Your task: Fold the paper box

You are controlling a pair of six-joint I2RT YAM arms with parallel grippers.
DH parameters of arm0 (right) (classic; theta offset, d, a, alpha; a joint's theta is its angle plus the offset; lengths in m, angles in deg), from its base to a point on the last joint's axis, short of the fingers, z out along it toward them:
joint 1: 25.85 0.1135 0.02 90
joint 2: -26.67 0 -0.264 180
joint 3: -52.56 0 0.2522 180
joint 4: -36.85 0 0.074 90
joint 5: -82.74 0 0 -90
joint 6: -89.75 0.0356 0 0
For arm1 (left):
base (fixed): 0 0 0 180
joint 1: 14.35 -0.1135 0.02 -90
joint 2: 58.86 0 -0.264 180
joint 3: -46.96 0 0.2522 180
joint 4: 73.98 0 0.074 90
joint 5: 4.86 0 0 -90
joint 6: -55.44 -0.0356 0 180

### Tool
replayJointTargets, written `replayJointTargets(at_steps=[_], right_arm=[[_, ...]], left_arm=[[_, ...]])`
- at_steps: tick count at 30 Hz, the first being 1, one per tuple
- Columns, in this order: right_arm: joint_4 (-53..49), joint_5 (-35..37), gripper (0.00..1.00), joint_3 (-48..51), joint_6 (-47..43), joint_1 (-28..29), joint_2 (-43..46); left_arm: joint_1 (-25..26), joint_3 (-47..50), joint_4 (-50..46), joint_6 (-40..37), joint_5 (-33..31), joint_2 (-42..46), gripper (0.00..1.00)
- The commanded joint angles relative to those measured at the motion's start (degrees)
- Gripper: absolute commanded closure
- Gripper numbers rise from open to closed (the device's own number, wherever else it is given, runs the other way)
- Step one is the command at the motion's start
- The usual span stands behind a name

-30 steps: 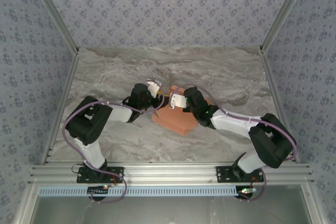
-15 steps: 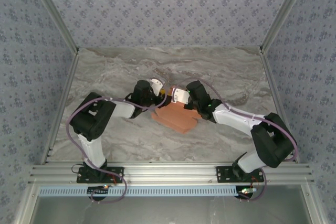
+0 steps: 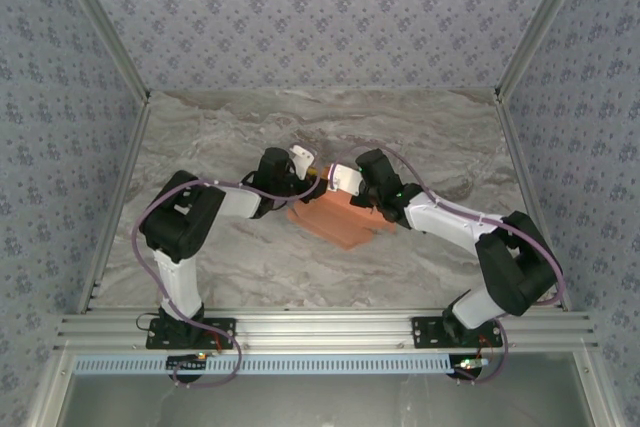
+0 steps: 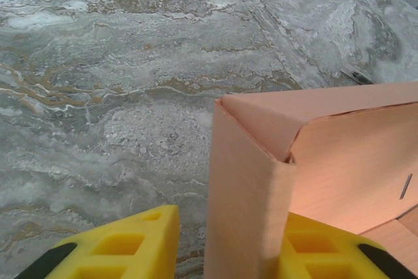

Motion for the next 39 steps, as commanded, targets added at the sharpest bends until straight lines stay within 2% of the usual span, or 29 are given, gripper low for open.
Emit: replayJointTargets(at_steps=[1, 5, 11, 17, 24, 30, 34, 39], right_arm=[[-1.6, -0.8, 1.0, -1.7, 1.2, -0.2, -0.9], [-1.5, -0.8, 1.0, -1.8, 1.3, -0.2, -1.0], [-1.5, -0.5, 1.0, -2.1, 1.7, -0.2, -0.9], [-1.2, -0.5, 1.0, -2.1, 2.3, -0.1, -0.7], [-0.9, -0.8, 1.0, -2.1, 3.0, 0.4, -0.6], [-1.2, -0.9, 1.0, -2.1, 3.4, 1.1, -0.6], [-1.4, -0.9, 1.0, -1.9, 3.7, 1.8, -0.5], [-1.5, -1.6, 1.0, -1.5, 4.2, 2.4, -0.3]], left_arm=[[-0.1, -1.6, -1.5, 0.1, 1.2, -0.6, 0.71], [-0.2, -1.8, -1.9, 0.1, 1.3, -0.7, 0.78], [-0.1, -2.1, -2.6, -0.1, 0.6, -0.2, 0.82], [0.1, -2.7, -5.9, -0.3, -4.3, 0.7, 0.85], [1.4, -3.8, -11.2, 0.0, -14.0, 2.4, 0.86], [1.9, -3.5, -13.2, 5.0, -23.6, 4.5, 0.88], [3.4, -3.4, -14.7, 8.4, -31.3, 6.2, 0.88], [5.6, -5.4, -18.7, 8.0, -40.3, 5.7, 0.89]])
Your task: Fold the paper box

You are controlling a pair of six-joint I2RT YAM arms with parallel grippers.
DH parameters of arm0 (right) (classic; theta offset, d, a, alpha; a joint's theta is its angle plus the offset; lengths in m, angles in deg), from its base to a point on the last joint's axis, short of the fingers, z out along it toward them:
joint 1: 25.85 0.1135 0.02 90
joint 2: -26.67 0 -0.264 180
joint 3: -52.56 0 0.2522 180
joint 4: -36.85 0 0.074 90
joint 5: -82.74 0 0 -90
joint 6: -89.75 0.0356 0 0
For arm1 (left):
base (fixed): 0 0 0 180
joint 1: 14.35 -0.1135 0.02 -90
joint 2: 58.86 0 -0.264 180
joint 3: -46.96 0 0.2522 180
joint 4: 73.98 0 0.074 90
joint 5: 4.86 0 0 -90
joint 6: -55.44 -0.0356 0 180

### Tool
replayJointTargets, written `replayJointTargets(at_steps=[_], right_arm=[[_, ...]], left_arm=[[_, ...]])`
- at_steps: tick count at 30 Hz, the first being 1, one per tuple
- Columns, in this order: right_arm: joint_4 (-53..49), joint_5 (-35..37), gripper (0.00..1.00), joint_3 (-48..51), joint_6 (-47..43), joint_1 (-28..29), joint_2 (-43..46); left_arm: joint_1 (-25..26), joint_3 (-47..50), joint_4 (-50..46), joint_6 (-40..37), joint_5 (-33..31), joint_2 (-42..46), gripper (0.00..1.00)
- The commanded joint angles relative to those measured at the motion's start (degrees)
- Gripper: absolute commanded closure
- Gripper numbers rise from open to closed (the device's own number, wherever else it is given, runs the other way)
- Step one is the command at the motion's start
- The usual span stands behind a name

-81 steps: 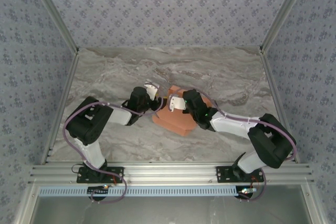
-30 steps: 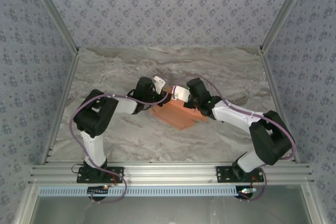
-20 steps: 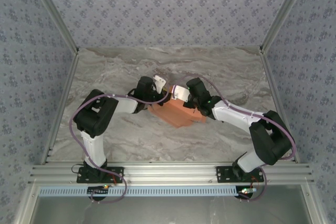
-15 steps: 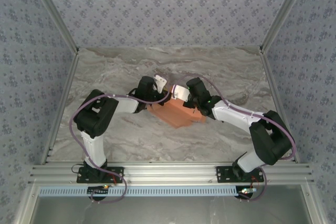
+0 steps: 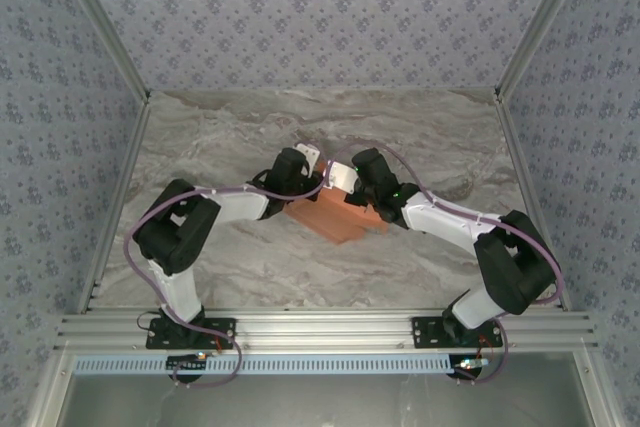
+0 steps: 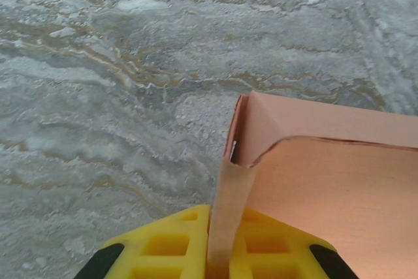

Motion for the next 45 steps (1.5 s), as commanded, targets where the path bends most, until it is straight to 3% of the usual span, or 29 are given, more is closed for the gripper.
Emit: replayJointTargets(at_steps=[1, 7, 13, 16, 25, 29, 35, 41, 45], right_arm=[[-3.4, -1.0, 1.0, -0.8, 1.4, 0.9, 0.2], [-3.2, -2.0, 1.0, -0.3, 1.9, 1.0, 0.6], [-2.7, -1.7, 1.0, -0.2, 3.1, 0.8, 1.2], [-3.5, -2.7, 0.9, -1.1, 6.1, 0.5, 3.1], [-15.7, -8.7, 0.43, -5.9, 26.2, -4.3, 12.8], [-21.9, -16.0, 0.34, -9.8, 37.4, -6.5, 13.6], [-30.7, -15.3, 0.31, -16.4, 54.4, -4.5, 12.1], [-36.8, -6.8, 0.31, -19.9, 64.7, 0.1, 10.7], [-37.4, -7.0, 0.32, -19.7, 69.5, 1.0, 9.8]], left_arm=[[-0.8, -2.2, -5.0, 2.9, -16.8, 0.5, 0.9], [-0.6, -2.0, -6.0, 5.5, -22.9, 0.2, 0.93], [-0.6, -0.8, -2.8, 3.7, -16.0, 0.8, 0.94], [-0.7, -0.1, -2.8, 2.4, -15.1, 2.1, 0.95], [-1.6, 5.8, -0.5, -2.5, -7.3, 11.2, 0.99], [-1.9, 8.7, 1.1, -3.2, -4.0, 15.0, 0.99], [-2.0, 12.0, 3.6, -3.2, -2.1, 19.2, 0.99], [-1.9, 13.4, 4.4, -2.4, -0.9, 21.4, 0.99], [-1.8, 13.4, 3.8, -2.2, -0.8, 22.1, 0.99]])
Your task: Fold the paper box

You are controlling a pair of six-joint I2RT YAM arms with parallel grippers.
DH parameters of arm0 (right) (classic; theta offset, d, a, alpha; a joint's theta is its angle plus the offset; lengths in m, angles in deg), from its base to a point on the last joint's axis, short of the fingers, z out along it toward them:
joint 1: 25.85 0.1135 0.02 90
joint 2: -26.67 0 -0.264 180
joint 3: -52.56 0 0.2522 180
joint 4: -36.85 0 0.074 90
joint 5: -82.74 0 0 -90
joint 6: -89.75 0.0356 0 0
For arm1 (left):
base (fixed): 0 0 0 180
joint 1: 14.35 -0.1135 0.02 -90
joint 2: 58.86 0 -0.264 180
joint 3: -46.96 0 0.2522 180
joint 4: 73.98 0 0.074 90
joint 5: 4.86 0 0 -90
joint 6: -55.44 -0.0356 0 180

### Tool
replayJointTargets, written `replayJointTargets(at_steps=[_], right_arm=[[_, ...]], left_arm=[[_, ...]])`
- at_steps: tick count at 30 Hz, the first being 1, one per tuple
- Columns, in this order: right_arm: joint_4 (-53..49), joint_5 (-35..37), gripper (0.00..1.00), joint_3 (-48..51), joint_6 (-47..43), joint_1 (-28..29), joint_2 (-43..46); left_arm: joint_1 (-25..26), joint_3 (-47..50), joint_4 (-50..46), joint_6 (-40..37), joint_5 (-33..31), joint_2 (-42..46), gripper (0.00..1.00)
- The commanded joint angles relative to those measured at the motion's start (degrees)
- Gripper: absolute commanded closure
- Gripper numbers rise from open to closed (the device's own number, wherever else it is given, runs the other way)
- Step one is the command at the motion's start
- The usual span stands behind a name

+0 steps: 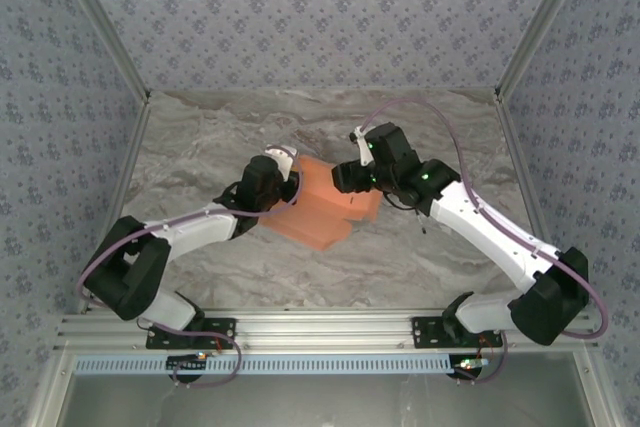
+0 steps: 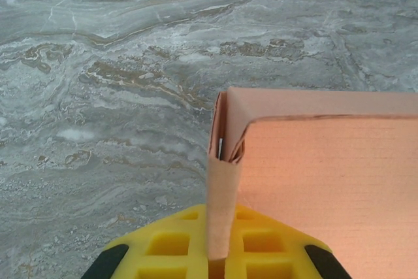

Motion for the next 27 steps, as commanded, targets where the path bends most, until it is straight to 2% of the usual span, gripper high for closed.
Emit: replayJointTargets(at_steps=[1, 13, 17, 27], right_arm=[[-4.0, 2.3, 0.32, -1.5, 7.8, 0.7, -1.4], [-4.5, 1.2, 0.35, -1.0, 11.2, 1.8, -3.4], [0.9, -0.8, 0.36, 0.0, 14.2, 1.5, -3.6], [20.4, -3.1, 0.4, 10.2, 25.5, -0.1, -0.5]], left_arm=[[-0.3, 0.4, 2.1, 0.2, 1.3, 2.0, 0.99], [-0.2, 0.6, 1.1, 0.3, -0.1, 3.4, 0.99], [-0.1, 0.6, 1.2, 0.3, -0.1, 3.6, 0.99], [0.1, 0.8, 1.0, 0.1, -0.2, 3.8, 0.99]])
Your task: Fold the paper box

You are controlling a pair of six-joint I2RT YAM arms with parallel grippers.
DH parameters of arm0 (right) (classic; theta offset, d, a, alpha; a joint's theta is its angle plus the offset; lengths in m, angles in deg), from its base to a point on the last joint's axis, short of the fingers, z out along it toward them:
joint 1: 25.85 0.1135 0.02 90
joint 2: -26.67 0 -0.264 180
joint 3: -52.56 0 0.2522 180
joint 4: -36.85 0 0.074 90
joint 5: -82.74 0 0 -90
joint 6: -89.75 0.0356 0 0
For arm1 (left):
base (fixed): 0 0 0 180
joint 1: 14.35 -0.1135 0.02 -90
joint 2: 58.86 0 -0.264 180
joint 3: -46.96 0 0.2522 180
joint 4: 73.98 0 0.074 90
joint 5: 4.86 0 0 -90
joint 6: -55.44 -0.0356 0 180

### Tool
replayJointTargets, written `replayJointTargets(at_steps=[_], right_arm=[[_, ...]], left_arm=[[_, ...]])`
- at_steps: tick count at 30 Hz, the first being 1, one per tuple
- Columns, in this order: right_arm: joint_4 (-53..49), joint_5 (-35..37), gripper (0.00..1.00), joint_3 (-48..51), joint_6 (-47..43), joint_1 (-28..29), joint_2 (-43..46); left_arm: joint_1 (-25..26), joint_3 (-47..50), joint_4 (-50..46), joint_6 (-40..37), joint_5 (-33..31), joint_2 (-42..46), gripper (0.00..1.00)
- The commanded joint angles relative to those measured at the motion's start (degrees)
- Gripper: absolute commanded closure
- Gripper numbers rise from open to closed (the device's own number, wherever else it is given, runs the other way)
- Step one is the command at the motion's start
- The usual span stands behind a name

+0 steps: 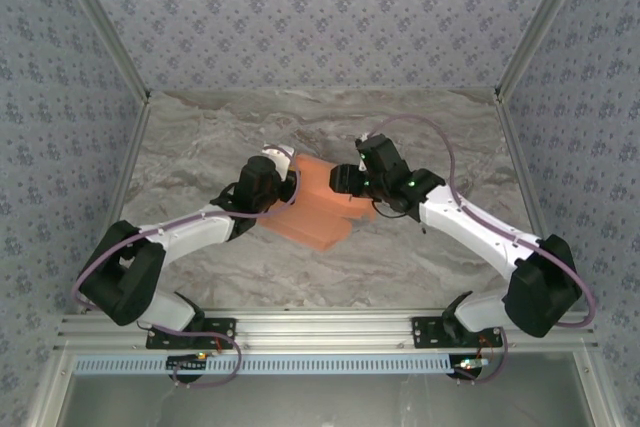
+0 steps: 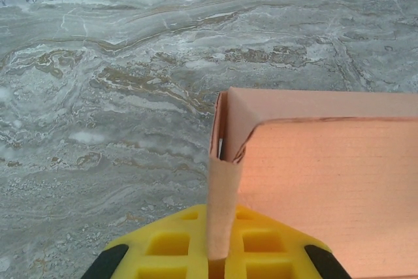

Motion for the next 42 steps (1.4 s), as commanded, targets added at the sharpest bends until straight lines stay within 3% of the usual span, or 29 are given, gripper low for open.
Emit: replayJointTargets(at_steps=[1, 11, 23, 26, 34, 42], right_arm=[[10.0, -1.9, 0.41, 2.1, 6.5, -0.3, 2.0], [21.6, -0.3, 0.51, 10.1, 14.1, -0.8, 5.6], [-4.6, 10.3, 0.37, 7.2, 1.6, 2.4, 12.9], [-7.8, 10.2, 0.36, 7.8, 0.8, 3.8, 13.8], [0.2, 5.3, 0.32, 11.4, 5.8, 7.0, 10.2], [3.3, 7.3, 0.31, 12.7, 11.4, 8.0, 8.3]], left_arm=[[0.2, 0.2, 1.5, 0.2, 0.9, 2.0, 0.99], [0.3, 0.4, 1.7, 0.3, -0.2, 1.8, 0.98], [0.3, -0.7, -0.8, 2.9, -4.6, 2.3, 0.98], [0.3, -0.8, -1.0, 3.7, -5.0, 2.6, 0.98], [0.3, -0.7, -1.5, 3.9, -4.8, 3.8, 0.98], [0.2, -0.5, -1.9, 3.6, -5.0, 4.6, 0.98]])
